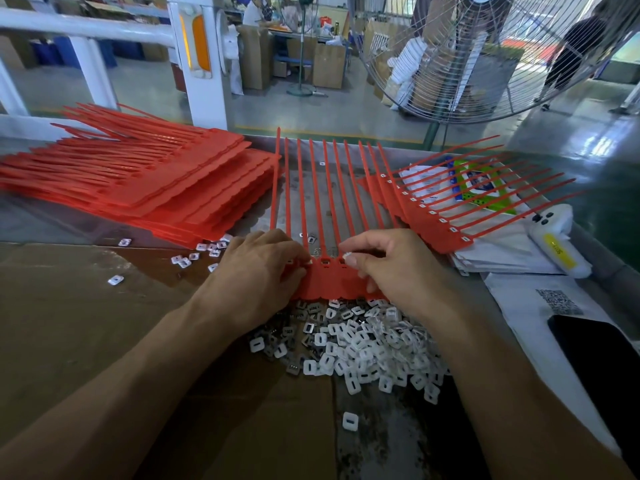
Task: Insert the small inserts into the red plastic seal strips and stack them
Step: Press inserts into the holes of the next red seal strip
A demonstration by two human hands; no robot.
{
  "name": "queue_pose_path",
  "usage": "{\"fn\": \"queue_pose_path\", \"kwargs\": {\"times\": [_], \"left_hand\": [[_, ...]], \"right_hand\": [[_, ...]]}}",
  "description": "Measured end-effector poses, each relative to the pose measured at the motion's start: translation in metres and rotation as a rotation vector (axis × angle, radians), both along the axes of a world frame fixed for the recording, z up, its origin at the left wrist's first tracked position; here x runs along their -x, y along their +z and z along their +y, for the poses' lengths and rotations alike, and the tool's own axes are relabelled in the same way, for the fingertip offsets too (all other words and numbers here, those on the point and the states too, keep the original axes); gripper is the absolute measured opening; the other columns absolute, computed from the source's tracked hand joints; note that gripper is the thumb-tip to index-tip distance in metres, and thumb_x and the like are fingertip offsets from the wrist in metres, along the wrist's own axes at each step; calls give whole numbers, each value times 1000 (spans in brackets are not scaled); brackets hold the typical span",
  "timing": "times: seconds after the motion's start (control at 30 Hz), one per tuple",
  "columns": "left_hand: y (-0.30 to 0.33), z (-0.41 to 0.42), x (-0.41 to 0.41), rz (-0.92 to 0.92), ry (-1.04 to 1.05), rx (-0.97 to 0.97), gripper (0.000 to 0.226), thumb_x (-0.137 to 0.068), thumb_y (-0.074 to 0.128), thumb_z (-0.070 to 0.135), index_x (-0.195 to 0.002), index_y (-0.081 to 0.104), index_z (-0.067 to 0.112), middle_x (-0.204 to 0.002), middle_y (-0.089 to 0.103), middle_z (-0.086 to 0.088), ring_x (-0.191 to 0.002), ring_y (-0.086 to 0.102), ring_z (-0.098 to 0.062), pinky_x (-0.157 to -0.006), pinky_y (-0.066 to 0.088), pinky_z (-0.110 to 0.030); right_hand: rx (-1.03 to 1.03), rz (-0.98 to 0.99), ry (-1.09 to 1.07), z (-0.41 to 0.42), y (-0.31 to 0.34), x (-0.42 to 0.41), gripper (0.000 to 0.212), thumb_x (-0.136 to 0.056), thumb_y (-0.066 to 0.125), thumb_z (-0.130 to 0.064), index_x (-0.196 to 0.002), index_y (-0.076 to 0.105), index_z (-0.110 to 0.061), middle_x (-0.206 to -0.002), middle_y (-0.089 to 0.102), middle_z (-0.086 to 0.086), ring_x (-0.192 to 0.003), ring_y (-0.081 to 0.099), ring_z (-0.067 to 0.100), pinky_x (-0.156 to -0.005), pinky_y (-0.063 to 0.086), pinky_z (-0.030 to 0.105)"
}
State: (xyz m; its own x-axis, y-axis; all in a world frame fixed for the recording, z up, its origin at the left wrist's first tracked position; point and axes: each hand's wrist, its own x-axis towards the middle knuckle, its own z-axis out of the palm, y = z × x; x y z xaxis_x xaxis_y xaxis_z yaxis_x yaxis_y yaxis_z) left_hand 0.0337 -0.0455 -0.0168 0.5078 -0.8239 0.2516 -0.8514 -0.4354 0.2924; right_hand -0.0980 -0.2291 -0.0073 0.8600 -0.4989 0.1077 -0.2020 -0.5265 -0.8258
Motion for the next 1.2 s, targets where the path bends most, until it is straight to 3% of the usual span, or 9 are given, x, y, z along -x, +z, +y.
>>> {"fn": "queue_pose_path", "kwargs": {"times": [0.13,0.3,0.5,0.7,0.93,1.1,1.2], "left_hand": [[0,0,1,7,6,-4,30,-100,51,41,-127,63,37,-129,56,13,-124,50,-12,-108,33,-40],[1,0,3,16,12,-3,30,-100,51,40,-128,62,36,-130,56,13,-124,49,-12,-109,34,-40],[-1,1,3,28,14,5,30,-100,51,40,-127,61,36,-130,55,13,-125,48,-11,-111,34,-41],[-1,0,2,43,13,-8,33,-98,48,43,-129,60,37,-131,55,13,-126,47,-12,-113,35,-45],[0,0,4,48,3,-5,36,-97,46,43,-129,61,36,-130,55,11,-124,48,-12,-111,37,-44],[0,0,4,49,-4,-6,35,-98,47,42,-129,61,34,-129,56,11,-123,49,-13,-110,38,-43],[-1,0,3,44,-2,-2,33,-99,50,40,-129,62,34,-129,56,10,-123,50,-14,-109,39,-43]], "right_hand": [[52,-66,-32,4,-5,-6,11,-96,73,-24,-99,80,-31,-74,70,-31,-68,64,-13,-60,43,3],[70,-82,-73,8,-9,-16,7,-91,79,-23,-96,82,-26,-72,70,-26,-69,63,-14,-63,43,3],[159,-35,-98,14,-12,-27,7,-93,77,-26,-97,78,-30,-95,74,-19,-89,67,-8,-74,47,9],[163,-5,-75,17,-14,-34,9,-95,73,-24,-102,79,-26,-97,75,-14,-89,68,-3,-78,52,18],[224,58,-49,17,-11,-32,12,-96,72,-28,-106,80,-27,-105,76,-12,-95,67,-1,-81,53,18],[338,80,-24,14,-11,-31,16,-98,70,-26,-110,81,-26,-111,75,-12,-82,56,-7,-66,40,-1],[381,64,-15,13,-12,-30,17,-97,72,-26,-111,81,-26,-108,64,-24,-72,46,-16,-70,33,-8]]}}
